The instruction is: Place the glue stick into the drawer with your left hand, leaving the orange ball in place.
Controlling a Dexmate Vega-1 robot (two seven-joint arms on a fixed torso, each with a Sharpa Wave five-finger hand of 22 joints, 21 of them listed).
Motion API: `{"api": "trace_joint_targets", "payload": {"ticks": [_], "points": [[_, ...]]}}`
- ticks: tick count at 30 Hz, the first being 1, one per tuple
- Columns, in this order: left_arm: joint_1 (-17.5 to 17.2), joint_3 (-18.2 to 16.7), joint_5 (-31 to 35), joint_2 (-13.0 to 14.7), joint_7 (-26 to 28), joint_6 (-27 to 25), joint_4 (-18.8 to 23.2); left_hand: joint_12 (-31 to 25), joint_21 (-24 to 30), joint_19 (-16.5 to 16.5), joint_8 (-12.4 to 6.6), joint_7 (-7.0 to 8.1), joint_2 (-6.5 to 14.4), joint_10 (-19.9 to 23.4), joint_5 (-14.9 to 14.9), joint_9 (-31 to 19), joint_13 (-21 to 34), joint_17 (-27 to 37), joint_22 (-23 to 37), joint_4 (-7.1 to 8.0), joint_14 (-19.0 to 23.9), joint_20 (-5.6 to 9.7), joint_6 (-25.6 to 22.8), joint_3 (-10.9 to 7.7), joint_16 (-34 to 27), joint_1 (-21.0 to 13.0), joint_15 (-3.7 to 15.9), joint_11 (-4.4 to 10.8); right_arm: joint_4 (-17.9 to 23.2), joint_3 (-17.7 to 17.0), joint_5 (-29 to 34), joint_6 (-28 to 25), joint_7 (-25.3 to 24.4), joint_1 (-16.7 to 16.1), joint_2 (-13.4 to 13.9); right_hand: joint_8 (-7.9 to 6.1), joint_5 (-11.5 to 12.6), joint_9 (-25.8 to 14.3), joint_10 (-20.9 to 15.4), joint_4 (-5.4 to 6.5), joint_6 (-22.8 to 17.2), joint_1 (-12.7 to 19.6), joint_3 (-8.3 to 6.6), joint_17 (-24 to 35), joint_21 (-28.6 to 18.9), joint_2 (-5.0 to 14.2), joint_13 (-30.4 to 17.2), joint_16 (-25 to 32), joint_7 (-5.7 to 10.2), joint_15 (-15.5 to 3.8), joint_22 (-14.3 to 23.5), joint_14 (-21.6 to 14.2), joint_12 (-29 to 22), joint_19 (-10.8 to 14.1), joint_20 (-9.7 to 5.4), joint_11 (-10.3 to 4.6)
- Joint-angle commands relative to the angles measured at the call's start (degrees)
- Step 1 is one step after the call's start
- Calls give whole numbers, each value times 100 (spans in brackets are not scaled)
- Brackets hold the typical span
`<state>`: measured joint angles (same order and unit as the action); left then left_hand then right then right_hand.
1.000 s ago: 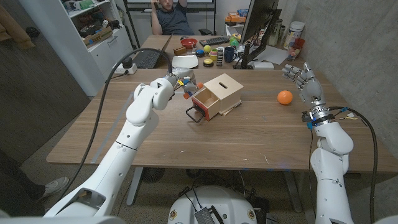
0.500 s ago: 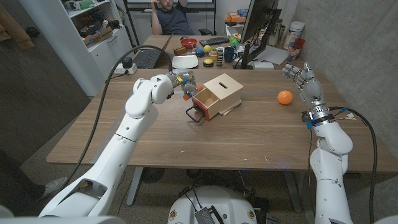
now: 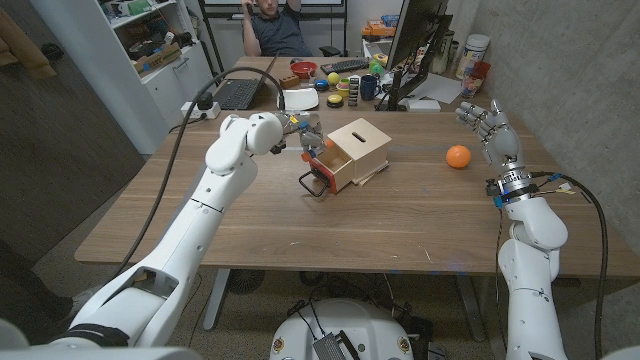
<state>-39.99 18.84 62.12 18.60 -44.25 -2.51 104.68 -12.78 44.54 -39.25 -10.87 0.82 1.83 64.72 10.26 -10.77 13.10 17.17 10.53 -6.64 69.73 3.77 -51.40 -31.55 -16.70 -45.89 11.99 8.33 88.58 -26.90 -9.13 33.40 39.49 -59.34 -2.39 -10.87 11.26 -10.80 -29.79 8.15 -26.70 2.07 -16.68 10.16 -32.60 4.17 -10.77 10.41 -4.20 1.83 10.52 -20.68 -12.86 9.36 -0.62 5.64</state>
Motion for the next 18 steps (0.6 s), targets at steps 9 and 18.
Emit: {"api": "trace_joint_targets", "payload": {"ticks": [9, 18], "points": [[956, 342, -827, -267, -1611, -371, -782, 14, 46, 32, -54, -221, 110, 171, 19, -23, 1, 42, 13, 21, -74, 376, -538, -77, 32, -115, 80, 235, -205, -49, -80, 149, -33, 37, 10, -11, 52, -7, -2, -5, 22, -24, 12, 15, 15, -21, -26, 38, -21, 2, 14, -46, 2, 39, -50, 6], [1156, 577, -610, -200, -1953, -698, -873, 19, 76, 8, -55, -244, 87, 171, 21, -22, -2, 55, 12, 85, -83, 356, -541, -40, 51, -27, 67, 215, -284, -40, -150, 193, 30, 75, 29, -9, 53, -7, -5, -5, 37, -27, 21, 16, 23, -23, -26, 38, -19, 1, 15, -49, 1, 46, -47, -1]]}}
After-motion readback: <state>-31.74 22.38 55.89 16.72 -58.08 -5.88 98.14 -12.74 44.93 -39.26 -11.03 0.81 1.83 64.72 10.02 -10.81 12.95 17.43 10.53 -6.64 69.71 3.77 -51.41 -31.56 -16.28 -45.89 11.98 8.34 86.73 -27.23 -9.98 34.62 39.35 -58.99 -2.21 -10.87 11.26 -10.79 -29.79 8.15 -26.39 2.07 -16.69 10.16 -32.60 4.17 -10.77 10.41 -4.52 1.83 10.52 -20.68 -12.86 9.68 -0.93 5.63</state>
